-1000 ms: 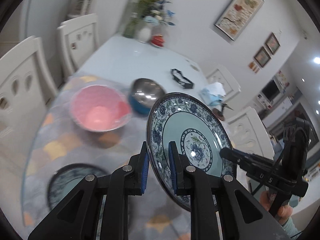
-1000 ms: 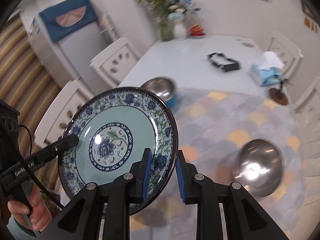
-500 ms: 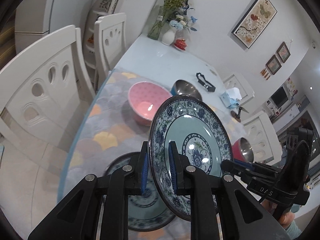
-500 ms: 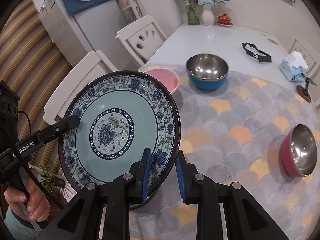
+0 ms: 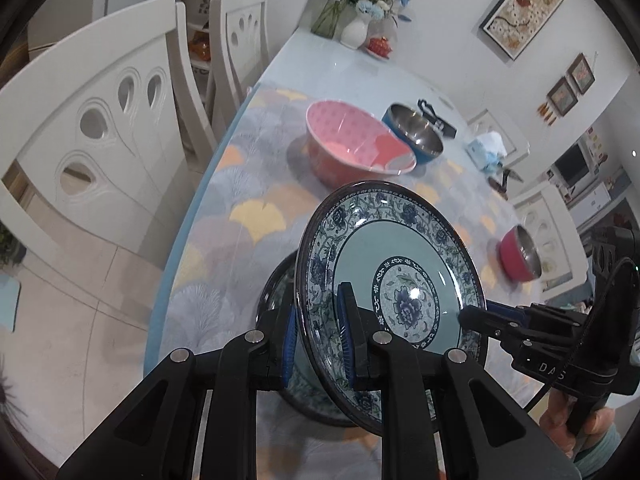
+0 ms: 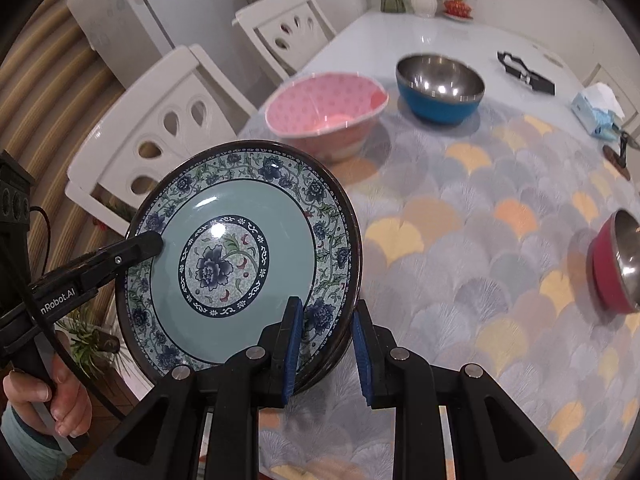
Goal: Organize plates and bowls
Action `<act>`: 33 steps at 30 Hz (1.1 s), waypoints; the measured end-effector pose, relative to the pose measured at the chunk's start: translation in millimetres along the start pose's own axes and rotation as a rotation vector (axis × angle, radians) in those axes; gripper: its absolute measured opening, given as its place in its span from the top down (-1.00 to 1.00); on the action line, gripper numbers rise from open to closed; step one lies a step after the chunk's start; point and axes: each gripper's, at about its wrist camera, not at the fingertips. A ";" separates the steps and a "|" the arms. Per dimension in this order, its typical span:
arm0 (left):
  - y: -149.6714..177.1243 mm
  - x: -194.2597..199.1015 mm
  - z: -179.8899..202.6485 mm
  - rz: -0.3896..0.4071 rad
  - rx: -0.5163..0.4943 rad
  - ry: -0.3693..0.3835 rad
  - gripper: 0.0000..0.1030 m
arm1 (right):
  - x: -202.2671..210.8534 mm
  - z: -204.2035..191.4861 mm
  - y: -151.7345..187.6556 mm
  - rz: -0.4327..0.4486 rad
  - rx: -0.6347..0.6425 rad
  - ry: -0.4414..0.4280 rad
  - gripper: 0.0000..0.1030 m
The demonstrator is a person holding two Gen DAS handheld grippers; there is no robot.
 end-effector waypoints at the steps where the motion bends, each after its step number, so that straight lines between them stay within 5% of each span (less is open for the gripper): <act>1: 1.8 -1.7 -0.5 -0.005 -0.007 -0.003 0.69 | -4.1 -0.2 2.3 -0.010 -0.004 0.005 0.54; 12: 11.6 -22.6 -10.3 -0.063 -0.048 -0.019 0.69 | -35.8 -4.5 17.3 -0.090 -0.019 0.051 0.53; 27: 10.5 -35.9 -11.6 -0.113 -0.094 -0.083 0.61 | -35.9 -18.9 16.0 -0.074 0.017 0.083 0.53; 33: 8.9 -27.1 -1.0 -0.092 -0.199 -0.194 0.45 | -25.4 -13.4 10.3 -0.053 -0.003 0.098 0.53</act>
Point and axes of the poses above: each gripper's, at about its wrist camera, not at the fingertips, and x roughly against the way its jaws point, z to its right, y to its underside, and after that the axes turned 1 degree about -x, right-handed
